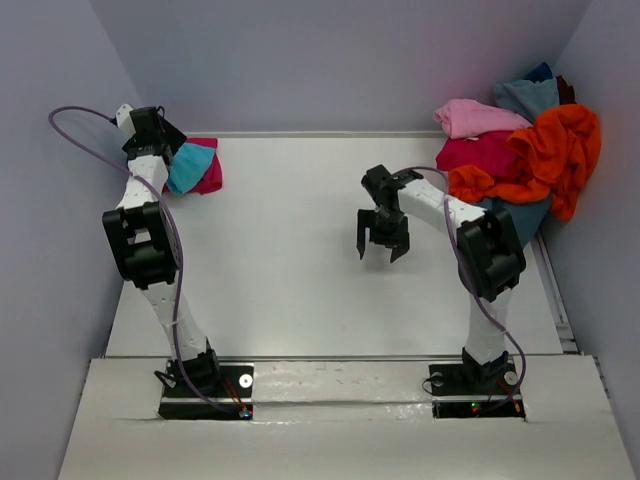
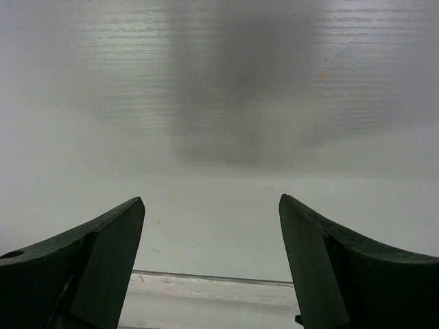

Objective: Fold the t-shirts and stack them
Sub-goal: Neatly place the folded tshirt to the corner

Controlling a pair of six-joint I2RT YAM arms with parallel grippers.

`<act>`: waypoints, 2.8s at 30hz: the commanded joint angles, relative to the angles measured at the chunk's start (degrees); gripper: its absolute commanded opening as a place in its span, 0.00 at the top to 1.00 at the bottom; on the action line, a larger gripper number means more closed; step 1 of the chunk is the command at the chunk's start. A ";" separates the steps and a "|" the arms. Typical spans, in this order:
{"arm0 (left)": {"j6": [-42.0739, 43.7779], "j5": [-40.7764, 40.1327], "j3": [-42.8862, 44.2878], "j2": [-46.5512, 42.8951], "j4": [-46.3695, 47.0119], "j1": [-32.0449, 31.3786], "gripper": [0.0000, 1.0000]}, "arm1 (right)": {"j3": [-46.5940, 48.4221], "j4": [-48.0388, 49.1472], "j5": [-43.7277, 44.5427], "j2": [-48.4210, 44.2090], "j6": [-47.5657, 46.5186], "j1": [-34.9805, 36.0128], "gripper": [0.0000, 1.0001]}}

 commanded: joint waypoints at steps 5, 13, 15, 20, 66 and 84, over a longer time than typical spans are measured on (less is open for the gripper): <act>-2.47 0.38 1.86 -1.15 0.46 0.32 0.09 | -1.03 0.40 -1.24 0.24 -0.96 0.36 0.15; -1.24 -0.13 -0.51 -8.61 -4.43 -1.78 0.09 | -3.49 3.03 -3.08 -0.12 -0.79 0.89 0.15; -0.89 -0.85 -0.69 -10.10 -6.47 -2.31 0.09 | -4.46 3.47 -3.87 -0.03 -0.87 0.89 0.15; -0.36 -4.35 -2.62 -15.55 -10.34 -4.69 0.09 | -5.87 5.06 -4.93 -0.29 -1.14 0.89 0.15; 7.36 3.82 17.59 2.81 -22.91 -11.97 0.12 | -2.89 3.83 3.32 -10.48 -2.28 1.42 0.13; 11.42 5.39 -5.32 -13.18 -22.04 -37.64 0.13 | -11.57 9.09 11.68 -24.54 1.23 1.42 0.00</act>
